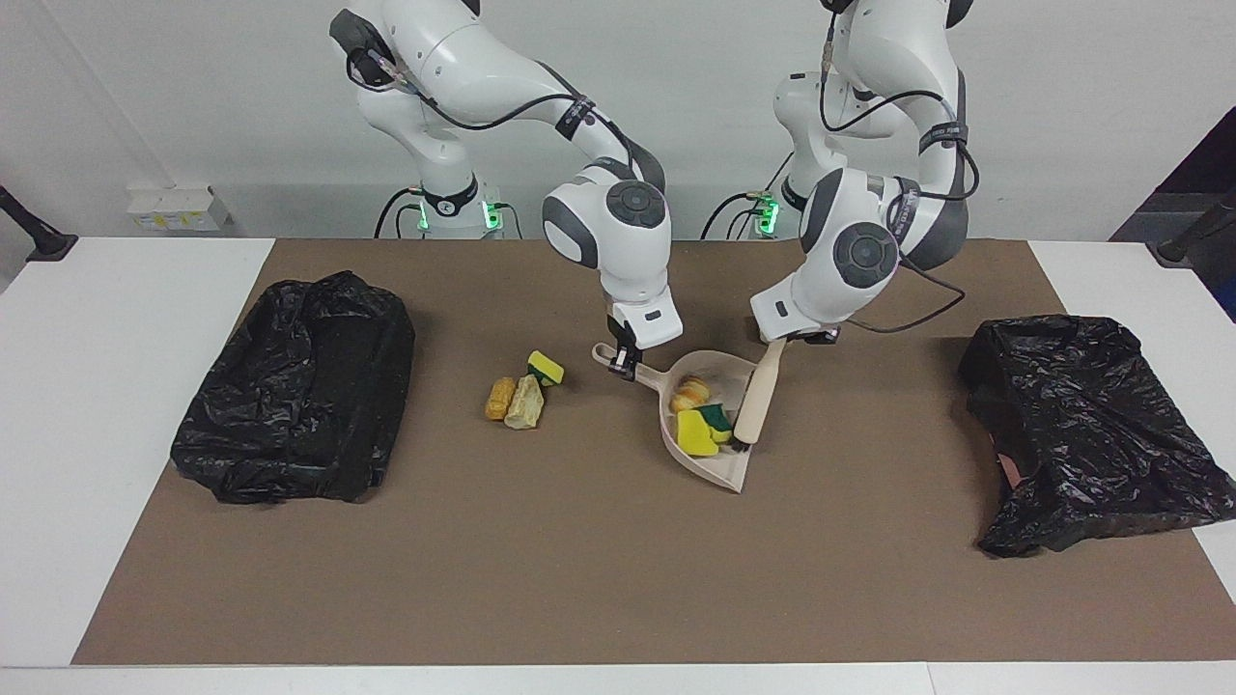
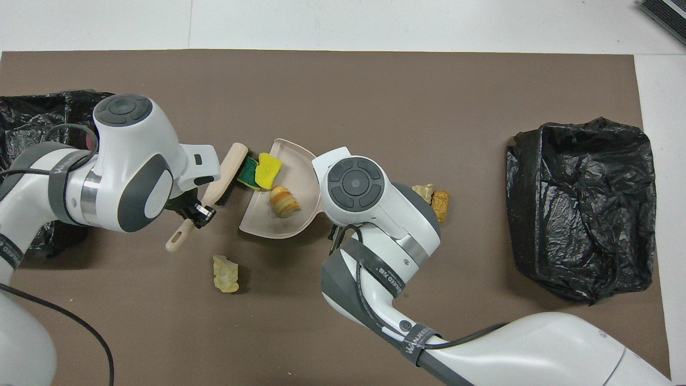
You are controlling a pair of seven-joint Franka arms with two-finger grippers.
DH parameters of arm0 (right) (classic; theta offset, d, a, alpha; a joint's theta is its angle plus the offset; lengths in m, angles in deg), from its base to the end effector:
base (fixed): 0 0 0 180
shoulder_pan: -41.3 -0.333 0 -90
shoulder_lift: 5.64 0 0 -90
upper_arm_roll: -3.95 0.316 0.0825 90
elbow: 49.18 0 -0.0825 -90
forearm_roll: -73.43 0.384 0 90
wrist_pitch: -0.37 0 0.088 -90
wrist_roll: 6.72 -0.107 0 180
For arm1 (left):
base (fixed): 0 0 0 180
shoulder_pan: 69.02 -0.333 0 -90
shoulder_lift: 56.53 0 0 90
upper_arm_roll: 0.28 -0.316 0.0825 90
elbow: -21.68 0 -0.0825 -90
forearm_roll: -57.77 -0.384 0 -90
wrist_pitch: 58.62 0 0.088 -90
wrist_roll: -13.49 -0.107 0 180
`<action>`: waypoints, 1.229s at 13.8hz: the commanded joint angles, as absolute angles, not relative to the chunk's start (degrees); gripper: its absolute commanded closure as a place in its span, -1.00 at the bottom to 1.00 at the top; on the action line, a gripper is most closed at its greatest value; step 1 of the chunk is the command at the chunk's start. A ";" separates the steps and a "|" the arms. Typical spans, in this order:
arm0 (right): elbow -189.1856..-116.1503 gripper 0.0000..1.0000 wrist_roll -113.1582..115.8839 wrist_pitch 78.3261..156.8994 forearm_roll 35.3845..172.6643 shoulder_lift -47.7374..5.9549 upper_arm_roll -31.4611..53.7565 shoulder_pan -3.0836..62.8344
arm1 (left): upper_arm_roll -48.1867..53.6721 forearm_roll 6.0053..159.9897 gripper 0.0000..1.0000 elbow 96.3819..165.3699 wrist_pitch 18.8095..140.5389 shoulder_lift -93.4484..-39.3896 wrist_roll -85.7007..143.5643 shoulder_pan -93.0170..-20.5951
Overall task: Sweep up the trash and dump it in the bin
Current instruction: 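Sweep the green and yellow sponges into the dustpan with the left gripper's brush, then lift the dustpan with the right gripper while the left gripper drops the brush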
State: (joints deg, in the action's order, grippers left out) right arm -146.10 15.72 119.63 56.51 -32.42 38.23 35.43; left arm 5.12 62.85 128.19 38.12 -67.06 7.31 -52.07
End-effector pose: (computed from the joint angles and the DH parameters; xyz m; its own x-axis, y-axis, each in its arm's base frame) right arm 0.5408 0.3809 0.3648 0.3764 0.9264 0.0115 0.9264 -0.3765 0.0070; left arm 0.5191 -0.2205 0.3975 0.8281 -0.4499 -0.3344 -0.4312 -0.8924 0.1328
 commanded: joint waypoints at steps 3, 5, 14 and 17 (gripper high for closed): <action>-146.74 1.00 19.54 119.64 56.91 -32.44 38.66 36.38 | 4.02 64.10 1.00 131.62 31.13 -58.40 19.95 -53.02; -146.83 1.00 23.49 118.94 56.91 -31.66 38.66 36.64 | 4.02 64.10 1.00 133.64 29.10 -55.06 28.91 -52.94; -165.68 1.00 39.59 116.96 61.90 -12.34 38.58 37.79 | 4.55 66.30 1.00 164.13 42.08 -36.23 68.75 -45.93; -168.62 1.00 35.48 123.30 62.98 -14.94 38.58 36.03 | 4.55 66.73 1.00 167.40 47.01 -36.32 69.48 -43.71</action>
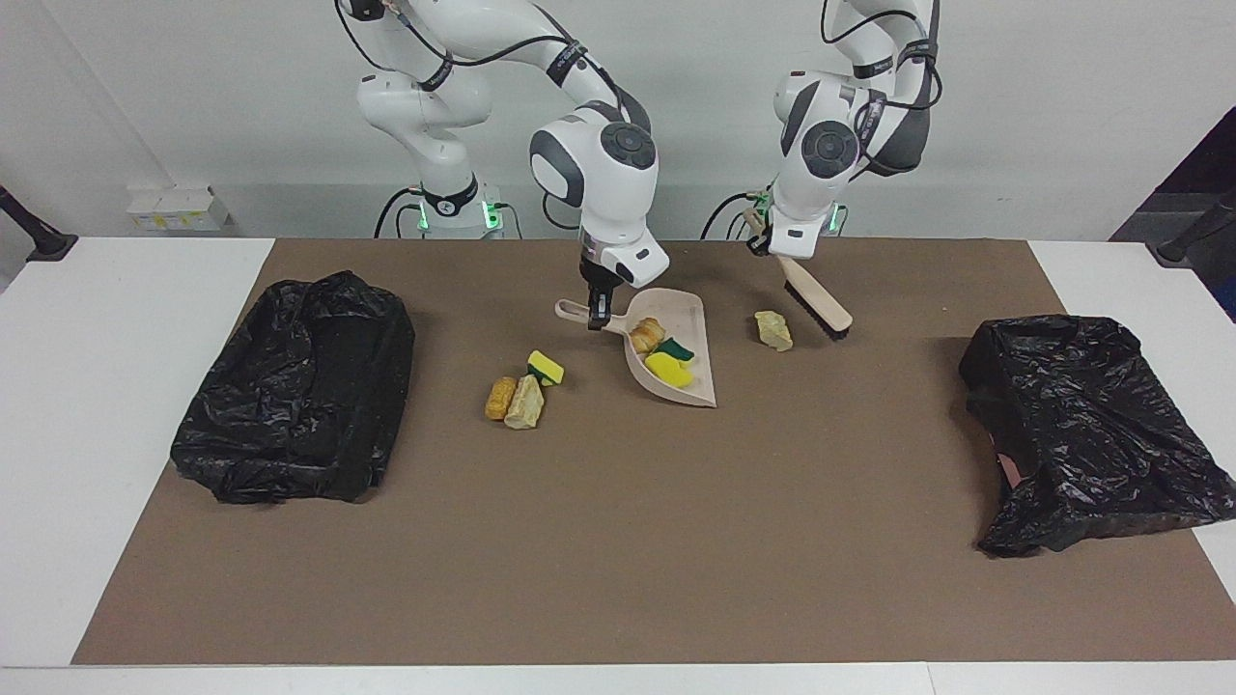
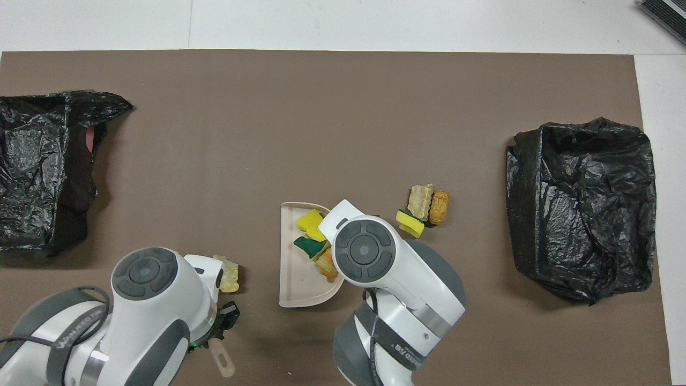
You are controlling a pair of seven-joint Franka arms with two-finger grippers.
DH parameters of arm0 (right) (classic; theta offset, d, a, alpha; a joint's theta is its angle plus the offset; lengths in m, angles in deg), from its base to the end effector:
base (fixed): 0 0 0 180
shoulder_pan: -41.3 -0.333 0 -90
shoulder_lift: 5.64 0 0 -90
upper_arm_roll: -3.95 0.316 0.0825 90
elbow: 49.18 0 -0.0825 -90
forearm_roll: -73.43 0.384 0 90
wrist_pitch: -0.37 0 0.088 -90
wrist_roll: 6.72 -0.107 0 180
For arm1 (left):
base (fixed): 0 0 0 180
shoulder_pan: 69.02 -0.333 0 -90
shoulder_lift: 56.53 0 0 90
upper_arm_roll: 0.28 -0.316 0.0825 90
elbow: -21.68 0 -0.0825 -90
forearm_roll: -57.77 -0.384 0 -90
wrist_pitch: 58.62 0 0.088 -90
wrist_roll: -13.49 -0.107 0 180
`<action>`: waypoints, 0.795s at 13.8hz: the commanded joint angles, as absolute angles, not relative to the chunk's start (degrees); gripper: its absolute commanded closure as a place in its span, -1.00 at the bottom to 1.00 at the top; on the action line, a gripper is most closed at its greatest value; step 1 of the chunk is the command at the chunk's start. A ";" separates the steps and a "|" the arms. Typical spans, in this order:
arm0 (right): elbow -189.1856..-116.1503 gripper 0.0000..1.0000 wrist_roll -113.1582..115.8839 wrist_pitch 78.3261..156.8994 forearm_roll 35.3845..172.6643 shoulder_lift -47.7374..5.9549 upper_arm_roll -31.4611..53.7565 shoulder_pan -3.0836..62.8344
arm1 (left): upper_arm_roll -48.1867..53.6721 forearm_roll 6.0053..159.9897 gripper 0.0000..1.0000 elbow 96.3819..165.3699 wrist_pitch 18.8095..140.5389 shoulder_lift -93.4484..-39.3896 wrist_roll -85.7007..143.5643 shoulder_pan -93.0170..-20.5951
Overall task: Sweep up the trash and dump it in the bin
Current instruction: 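Lift the dustpan with the right gripper while the left gripper drops the brush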
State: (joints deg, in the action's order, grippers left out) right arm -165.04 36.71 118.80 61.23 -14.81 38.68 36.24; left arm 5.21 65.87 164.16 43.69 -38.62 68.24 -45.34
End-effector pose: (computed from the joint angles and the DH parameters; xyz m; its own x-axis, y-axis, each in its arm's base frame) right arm 0.4485 0.3493 0.3783 0.0112 0.9924 -0.1225 0.9999 -0.0108 0.0037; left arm 0.3313 -0.1982 0.3766 0.8129 0.5047 -0.2906 0.4401 -0.8592 -0.2609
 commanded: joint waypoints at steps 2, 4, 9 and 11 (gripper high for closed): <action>-168.45 1.00 29.61 128.57 62.98 -18.98 39.10 34.81 | 4.55 68.31 1.00 167.49 49.12 -36.93 64.77 -43.27; -168.01 1.00 24.58 128.34 62.98 -19.26 39.28 34.27 | 4.55 68.76 1.00 167.58 49.66 -37.28 58.43 -41.26; -167.92 1.00 24.13 128.07 62.98 -19.26 39.28 34.27 | 4.90 71.48 1.00 166.79 56.16 -40.36 48.39 -38.00; -166.87 1.00 24.13 125.63 62.80 -19.26 39.37 34.18 | 5.86 71.57 1.00 165.74 56.08 -40.80 47.68 -37.56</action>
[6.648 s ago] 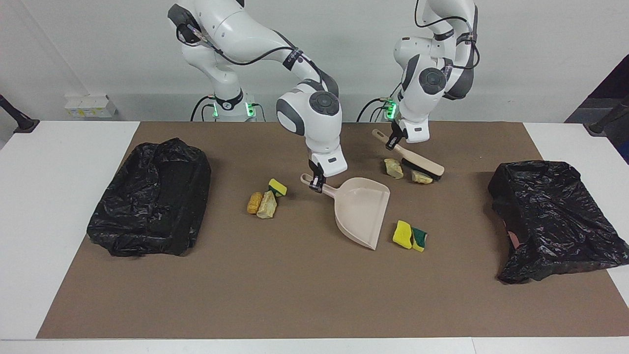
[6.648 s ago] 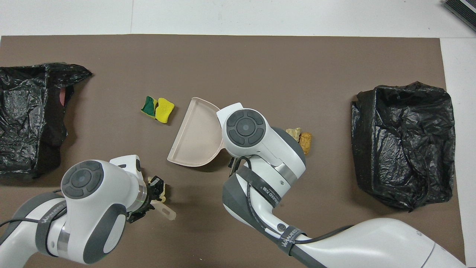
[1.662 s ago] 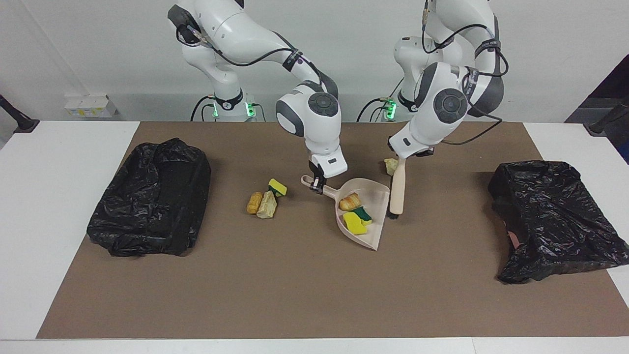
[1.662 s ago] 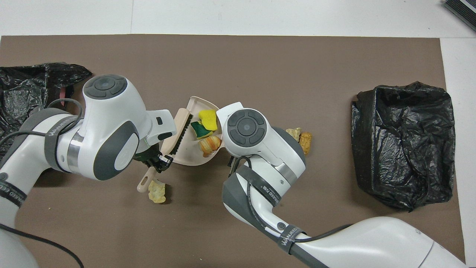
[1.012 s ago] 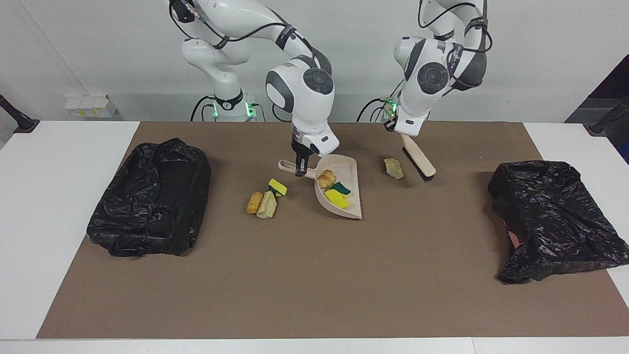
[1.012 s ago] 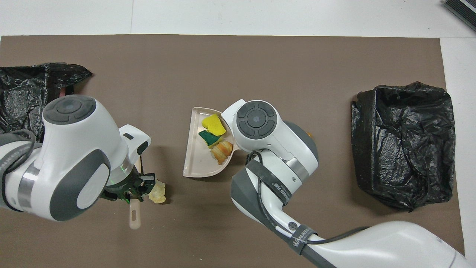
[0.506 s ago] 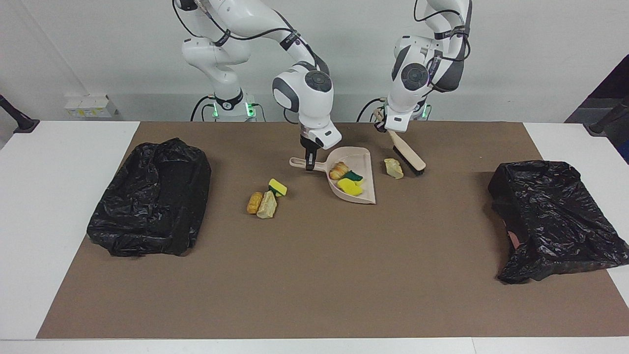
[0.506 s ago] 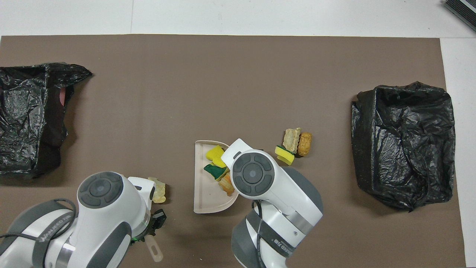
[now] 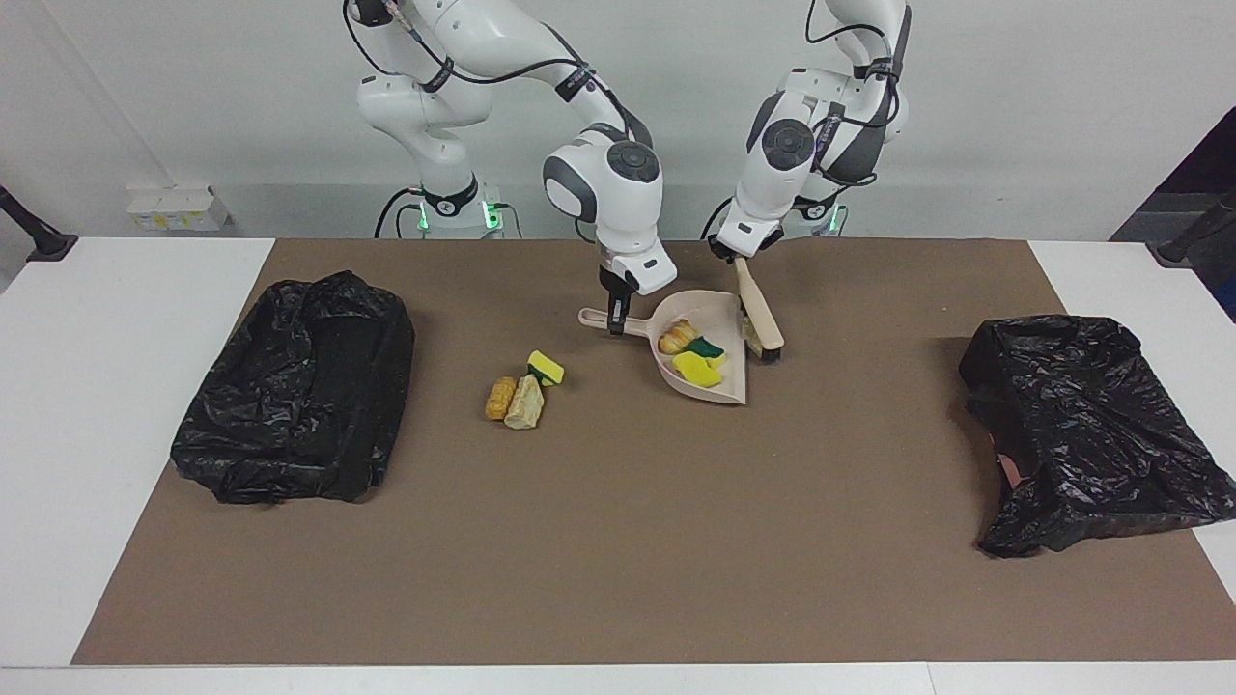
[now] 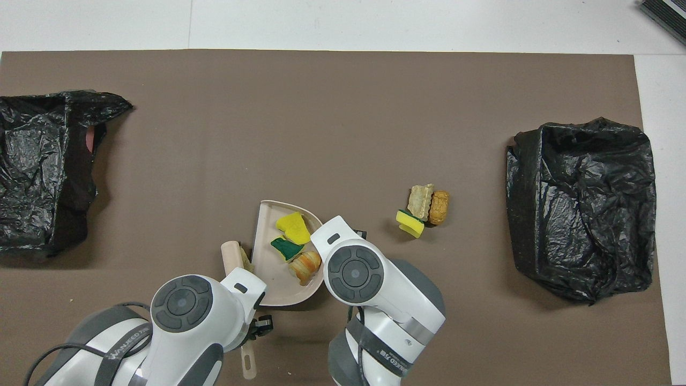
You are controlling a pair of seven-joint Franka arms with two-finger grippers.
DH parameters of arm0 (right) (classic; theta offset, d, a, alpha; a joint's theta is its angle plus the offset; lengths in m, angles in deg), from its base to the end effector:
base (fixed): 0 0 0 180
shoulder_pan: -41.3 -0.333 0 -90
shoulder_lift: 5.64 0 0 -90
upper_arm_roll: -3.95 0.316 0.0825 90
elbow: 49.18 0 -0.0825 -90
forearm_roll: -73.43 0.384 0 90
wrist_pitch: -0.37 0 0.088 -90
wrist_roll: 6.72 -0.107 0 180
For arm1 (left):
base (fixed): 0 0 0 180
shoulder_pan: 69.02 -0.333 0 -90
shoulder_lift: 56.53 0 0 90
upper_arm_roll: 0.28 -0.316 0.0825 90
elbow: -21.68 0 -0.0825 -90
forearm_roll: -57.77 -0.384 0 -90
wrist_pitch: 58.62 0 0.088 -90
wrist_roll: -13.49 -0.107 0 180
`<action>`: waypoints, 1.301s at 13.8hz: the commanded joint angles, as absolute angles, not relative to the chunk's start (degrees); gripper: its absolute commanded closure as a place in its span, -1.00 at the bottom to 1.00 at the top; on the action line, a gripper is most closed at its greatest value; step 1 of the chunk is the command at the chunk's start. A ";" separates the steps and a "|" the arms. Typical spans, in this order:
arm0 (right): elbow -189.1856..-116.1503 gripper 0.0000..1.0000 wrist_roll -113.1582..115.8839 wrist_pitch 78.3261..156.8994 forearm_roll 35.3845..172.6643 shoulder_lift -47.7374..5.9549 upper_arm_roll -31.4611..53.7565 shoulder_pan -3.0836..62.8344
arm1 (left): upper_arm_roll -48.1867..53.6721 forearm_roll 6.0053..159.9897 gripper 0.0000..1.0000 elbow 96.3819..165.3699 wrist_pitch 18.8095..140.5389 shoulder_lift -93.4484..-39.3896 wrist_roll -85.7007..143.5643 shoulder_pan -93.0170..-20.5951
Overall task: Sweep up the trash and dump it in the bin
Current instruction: 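Lift the dustpan with the right gripper while the left gripper drops the brush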
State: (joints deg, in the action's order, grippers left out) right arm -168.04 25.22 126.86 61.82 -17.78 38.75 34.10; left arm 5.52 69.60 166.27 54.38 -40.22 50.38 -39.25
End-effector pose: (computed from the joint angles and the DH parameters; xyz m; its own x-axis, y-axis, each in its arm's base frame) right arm 0.4335 0.3715 0.3421 0.1642 0.9851 -0.0510 0.9864 -0.1637 0.0130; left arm 0.3187 -0.2430 0.3600 0.9453 0.1391 -0.2949 0.1284 -0.9902 -0.0552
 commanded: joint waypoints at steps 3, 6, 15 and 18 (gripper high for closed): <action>-165.03 1.00 24.39 122.02 62.19 -19.09 39.37 34.09 | 6.39 71.57 1.00 161.18 51.88 -42.65 46.72 -37.21; -164.58 1.00 24.57 120.95 62.18 -18.82 39.37 34.18 | 6.39 75.33 1.00 158.35 47.21 -41.69 42.70 -37.21; -164.23 1.00 24.04 119.99 62.18 -18.39 39.37 34.18 | 3.67 74.41 1.00 151.76 36.12 -39.83 39.06 -41.41; -164.14 1.00 25.96 116.31 62.98 -13.30 38.32 35.41 | 3.67 72.10 1.00 151.93 37.88 -40.01 39.06 -42.65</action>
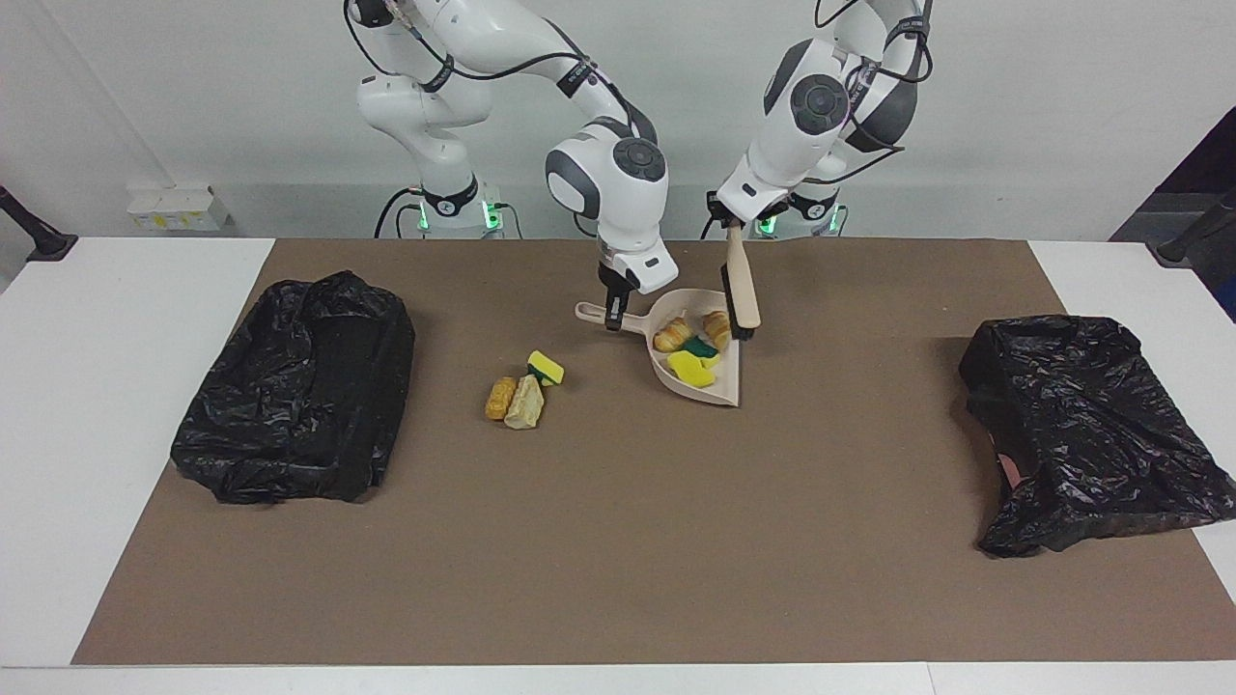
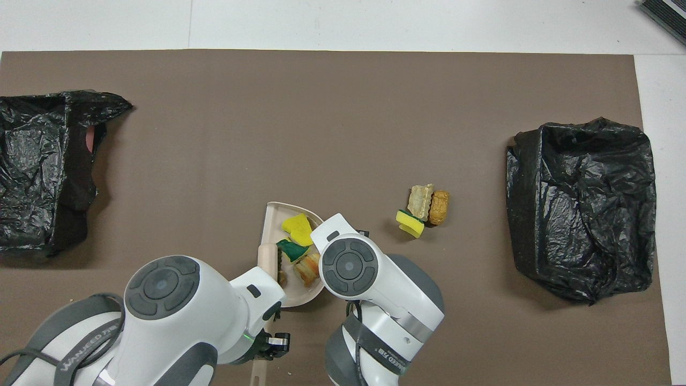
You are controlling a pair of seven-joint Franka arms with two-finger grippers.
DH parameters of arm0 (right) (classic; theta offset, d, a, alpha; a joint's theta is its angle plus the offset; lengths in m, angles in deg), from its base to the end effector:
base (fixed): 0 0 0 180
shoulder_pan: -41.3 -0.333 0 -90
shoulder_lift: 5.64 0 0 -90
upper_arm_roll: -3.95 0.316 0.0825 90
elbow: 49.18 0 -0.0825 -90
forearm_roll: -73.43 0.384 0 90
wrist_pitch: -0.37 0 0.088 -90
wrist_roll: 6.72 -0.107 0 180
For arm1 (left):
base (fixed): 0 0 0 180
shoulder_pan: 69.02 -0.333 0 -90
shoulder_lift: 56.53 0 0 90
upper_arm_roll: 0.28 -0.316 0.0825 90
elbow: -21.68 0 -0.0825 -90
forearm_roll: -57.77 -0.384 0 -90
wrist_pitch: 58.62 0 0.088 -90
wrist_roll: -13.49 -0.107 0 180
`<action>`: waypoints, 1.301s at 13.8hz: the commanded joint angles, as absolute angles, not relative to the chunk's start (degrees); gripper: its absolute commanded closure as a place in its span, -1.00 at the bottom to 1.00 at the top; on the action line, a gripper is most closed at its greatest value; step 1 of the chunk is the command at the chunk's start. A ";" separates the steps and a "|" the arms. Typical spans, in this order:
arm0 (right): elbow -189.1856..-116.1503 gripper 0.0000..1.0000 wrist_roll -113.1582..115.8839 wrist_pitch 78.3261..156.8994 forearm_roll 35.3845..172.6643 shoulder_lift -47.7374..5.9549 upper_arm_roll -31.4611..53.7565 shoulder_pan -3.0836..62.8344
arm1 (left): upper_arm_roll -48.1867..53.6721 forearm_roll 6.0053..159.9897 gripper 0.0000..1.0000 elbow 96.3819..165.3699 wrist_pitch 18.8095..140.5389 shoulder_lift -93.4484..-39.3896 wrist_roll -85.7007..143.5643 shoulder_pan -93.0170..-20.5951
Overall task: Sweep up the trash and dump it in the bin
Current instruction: 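Lift the dustpan with the right gripper while the left gripper drops the brush, then tip the dustpan over the black bag nearest the right gripper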
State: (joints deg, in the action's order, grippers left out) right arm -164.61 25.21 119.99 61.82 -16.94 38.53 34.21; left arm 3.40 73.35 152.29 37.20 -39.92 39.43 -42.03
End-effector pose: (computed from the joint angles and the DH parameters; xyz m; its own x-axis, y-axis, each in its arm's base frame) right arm 0.4410 0.3673 0.3652 0.1806 0.9782 -0.1026 0.9834 -0.1815 0.0013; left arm 0.3516 -0.2402 0.4520 0.9235 -0.0186 -0.3832 0.0076 -0.9977 0.0667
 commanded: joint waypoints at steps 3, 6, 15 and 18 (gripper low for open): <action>-164.05 1.00 32.98 113.06 66.03 -9.08 33.41 35.50 | 3.76 71.13 1.00 152.81 41.38 -39.84 39.15 -43.18; -163.44 1.00 44.21 108.58 69.22 -4.51 24.46 35.41 | 7.95 68.94 1.00 154.65 43.23 -39.31 40.03 -43.18; -156.32 1.00 70.48 100.39 67.99 -1.95 -6.03 35.41 | 31.07 72.08 1.00 162.21 55.18 -37.81 59.09 -44.24; -156.32 1.00 80.36 100.74 60.47 -1.95 -13.00 35.41 | 36.87 79.48 1.00 165.63 60.89 -37.90 59.19 -44.06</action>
State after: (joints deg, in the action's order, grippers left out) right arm -156.93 76.21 101.79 64.81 -2.23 -10.90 35.71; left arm 33.73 76.86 162.18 57.17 -39.88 58.89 -43.24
